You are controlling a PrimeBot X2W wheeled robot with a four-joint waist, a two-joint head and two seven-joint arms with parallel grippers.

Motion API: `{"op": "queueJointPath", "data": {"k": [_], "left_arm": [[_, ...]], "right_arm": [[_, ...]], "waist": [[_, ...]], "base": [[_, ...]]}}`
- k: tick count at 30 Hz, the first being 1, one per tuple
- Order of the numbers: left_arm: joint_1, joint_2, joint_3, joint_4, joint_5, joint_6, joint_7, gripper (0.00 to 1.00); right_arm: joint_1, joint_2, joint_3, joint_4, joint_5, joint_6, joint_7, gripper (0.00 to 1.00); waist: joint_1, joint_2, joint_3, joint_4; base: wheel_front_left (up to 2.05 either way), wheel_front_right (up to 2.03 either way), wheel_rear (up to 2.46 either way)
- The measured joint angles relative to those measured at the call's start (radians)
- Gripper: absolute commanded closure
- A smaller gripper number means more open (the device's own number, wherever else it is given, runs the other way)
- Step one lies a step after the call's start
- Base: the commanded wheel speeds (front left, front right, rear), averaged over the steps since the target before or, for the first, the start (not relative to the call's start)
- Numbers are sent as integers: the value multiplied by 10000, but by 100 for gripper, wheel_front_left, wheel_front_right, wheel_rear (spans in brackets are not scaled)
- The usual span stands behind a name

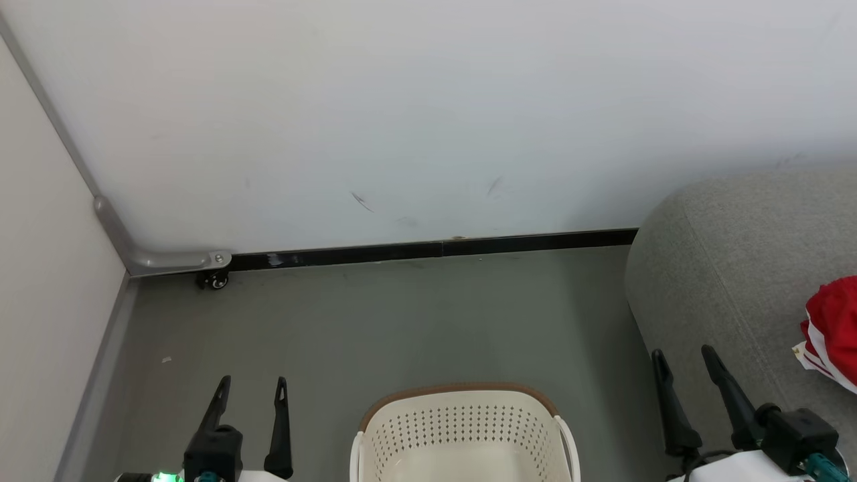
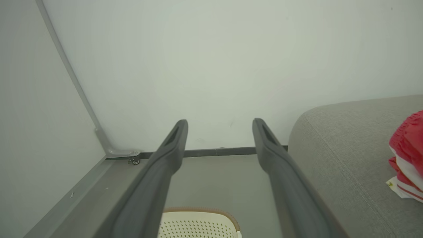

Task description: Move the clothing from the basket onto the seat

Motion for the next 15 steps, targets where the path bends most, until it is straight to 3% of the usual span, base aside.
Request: {"op": "queueJointPath", "data": {"k": [1,15], "left_arm": [[0,0,-8,25,13,36,0,100],[427,-313,42,512,-627,-107,240,100]], "right_arm": [[27,2,10,-12,67,-2,4,100],[384,102,-190,828,694,-15,224,100]], "waist": [[0,0,7,-1],[0,0,38,6]], "base": [[0,0,0],[0,0,0]]}}
